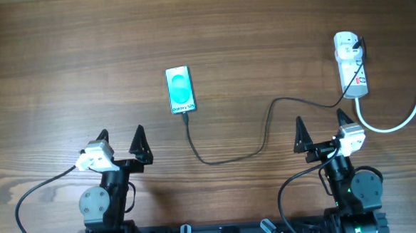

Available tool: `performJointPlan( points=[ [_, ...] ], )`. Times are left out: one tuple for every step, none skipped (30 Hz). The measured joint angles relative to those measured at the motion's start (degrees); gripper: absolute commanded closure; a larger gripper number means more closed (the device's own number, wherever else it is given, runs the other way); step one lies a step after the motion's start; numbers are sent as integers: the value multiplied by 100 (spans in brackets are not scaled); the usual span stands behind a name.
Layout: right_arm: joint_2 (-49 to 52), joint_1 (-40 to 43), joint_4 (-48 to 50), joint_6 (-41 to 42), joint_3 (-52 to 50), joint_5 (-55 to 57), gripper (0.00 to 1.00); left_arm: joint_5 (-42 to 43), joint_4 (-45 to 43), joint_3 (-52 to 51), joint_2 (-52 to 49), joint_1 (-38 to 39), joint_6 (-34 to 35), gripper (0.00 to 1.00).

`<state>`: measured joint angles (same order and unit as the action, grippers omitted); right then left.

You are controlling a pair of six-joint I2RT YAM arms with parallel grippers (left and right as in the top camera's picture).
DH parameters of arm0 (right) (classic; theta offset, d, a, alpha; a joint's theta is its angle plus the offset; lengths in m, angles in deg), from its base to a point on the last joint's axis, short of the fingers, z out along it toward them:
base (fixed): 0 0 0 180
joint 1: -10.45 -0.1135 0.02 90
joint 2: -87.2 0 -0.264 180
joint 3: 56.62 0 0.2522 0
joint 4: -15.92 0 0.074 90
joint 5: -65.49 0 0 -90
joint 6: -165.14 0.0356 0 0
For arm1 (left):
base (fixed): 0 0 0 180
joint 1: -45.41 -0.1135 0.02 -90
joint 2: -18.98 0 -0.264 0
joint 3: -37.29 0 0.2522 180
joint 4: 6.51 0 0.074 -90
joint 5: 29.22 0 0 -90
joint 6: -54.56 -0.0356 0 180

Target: Plug charger to phone and switch on socket

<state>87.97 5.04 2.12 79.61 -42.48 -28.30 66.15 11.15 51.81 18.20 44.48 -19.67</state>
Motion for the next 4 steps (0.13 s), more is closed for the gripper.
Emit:
performJointPlan(
  points=[
    [0,0,0,0,0,0,0,0,2,0,0,0,0,1],
    [0,0,0,0,0,-2,0,0,0,0,0,0,0,0],
    [0,0,0,0,0,0,0,0,2,0,0,0,0,0],
    [0,0,0,0,0,0,0,0,0,0,0,0,0,0]
  ],
)
